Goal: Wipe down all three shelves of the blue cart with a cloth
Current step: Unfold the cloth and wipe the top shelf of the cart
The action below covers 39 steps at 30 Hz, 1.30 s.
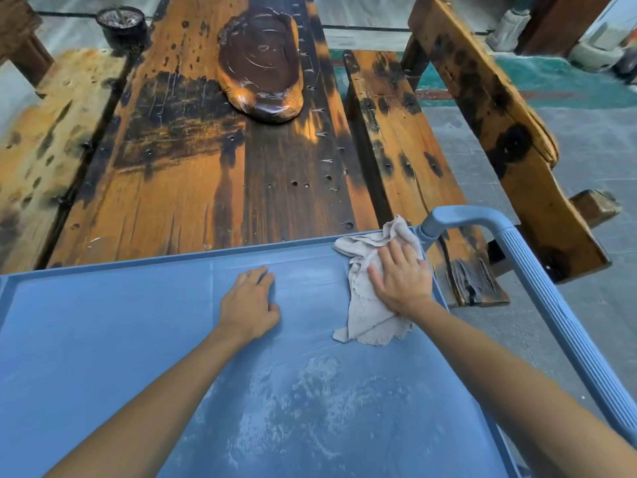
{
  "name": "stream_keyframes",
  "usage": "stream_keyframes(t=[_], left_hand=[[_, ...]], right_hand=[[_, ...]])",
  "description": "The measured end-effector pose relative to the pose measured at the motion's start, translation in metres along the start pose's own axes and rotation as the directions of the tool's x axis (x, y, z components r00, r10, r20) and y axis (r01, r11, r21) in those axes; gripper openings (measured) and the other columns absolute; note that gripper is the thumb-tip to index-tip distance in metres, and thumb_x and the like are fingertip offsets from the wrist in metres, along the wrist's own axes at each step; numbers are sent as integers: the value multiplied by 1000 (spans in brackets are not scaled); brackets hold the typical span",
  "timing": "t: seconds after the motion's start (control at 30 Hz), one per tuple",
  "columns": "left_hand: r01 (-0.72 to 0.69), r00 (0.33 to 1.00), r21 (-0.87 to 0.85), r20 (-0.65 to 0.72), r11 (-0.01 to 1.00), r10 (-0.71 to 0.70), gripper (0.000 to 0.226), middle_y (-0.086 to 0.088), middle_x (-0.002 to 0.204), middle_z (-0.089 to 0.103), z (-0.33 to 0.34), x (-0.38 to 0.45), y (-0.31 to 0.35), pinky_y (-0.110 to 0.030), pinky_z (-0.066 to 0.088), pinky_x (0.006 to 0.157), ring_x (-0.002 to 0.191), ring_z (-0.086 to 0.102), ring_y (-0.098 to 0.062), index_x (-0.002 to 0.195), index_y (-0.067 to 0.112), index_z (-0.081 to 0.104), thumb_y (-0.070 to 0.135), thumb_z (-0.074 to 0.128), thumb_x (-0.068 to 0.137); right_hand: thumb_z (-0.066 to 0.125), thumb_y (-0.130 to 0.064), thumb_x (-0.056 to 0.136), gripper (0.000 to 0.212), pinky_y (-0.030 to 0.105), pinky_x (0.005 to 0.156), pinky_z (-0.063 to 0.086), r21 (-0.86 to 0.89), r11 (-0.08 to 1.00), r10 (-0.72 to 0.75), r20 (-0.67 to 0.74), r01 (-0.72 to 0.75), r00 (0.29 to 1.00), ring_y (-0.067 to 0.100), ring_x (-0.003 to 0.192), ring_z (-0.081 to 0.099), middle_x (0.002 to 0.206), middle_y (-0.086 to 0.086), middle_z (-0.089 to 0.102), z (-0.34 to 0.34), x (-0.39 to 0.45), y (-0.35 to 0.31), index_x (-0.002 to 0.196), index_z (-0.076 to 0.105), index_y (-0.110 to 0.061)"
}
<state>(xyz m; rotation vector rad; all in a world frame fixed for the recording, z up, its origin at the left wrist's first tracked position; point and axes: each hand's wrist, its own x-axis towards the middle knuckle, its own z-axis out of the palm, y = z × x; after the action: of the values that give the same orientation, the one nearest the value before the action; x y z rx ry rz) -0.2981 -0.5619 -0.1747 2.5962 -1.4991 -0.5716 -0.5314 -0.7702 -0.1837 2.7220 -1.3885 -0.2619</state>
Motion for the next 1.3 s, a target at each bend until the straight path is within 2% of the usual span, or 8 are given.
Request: stream_keyframes(t=[0.23,0.43,0.73,0.8,0.87,0.93,1.1,1.3], left_hand=[[-11,999,27,39,1000,10,59,7,159,31,-1,-2,-2,-40,46,100,143,30,-21,142,22,44,30,54,84],[-39,994,53,103,998,33,65,11,162,23,-5,1,-10,-42,45,101,146,24,-20,150,26,35,34,52,88],[-72,991,60,120,996,64,67,10,165,15,-2,2,-16,-43,42,106,149,19,-20,157,26,25,37,46,95],[-73,990,55,123,996,66,66,10,165,15,-3,0,-17,-44,42,106,149,19,-20,157,26,25,37,46,95],[-71,991,48,115,996,65,64,10,165,16,-1,-2,-18,-44,44,103,148,20,-21,156,27,26,36,46,95],[-76,991,42,109,996,71,62,10,164,17,1,-2,-17,-45,45,101,148,21,-21,155,28,28,35,45,96],[-79,993,38,96,996,75,60,10,164,17,5,-1,-21,-46,44,103,148,21,-21,154,30,28,37,44,96],[-51,995,31,92,998,48,61,11,165,15,11,0,-20,-48,44,102,149,18,-21,155,29,26,36,42,97]], right_hand=[[31,-32,106,48,36,92,47,-139,985,122,161,-99,979,29,124,51,138,16,48,-21,12,-3,141,45,-2],[41,-16,102,35,27,82,50,-392,919,111,344,36,932,21,117,62,130,9,63,-31,7,-10,129,63,-11],[44,-4,99,46,35,97,54,-215,974,160,432,-71,887,29,130,55,143,14,53,-27,-17,-2,144,46,-4],[52,-3,92,34,28,78,54,-149,984,157,479,-96,864,27,111,64,132,16,58,-33,-25,6,125,57,0],[55,0,86,4,25,58,48,-73,979,202,524,-192,828,22,79,64,104,15,64,-36,-32,16,85,58,-2],[53,4,86,19,27,52,46,37,949,258,478,-313,840,24,68,59,90,13,62,-33,-42,28,70,49,-6],[47,2,92,21,42,78,55,162,868,375,405,-469,834,38,104,66,110,17,66,-27,-82,28,107,61,-1],[54,-2,93,18,41,92,58,296,720,367,605,-628,707,35,106,68,111,22,70,-33,-125,25,108,63,4]])
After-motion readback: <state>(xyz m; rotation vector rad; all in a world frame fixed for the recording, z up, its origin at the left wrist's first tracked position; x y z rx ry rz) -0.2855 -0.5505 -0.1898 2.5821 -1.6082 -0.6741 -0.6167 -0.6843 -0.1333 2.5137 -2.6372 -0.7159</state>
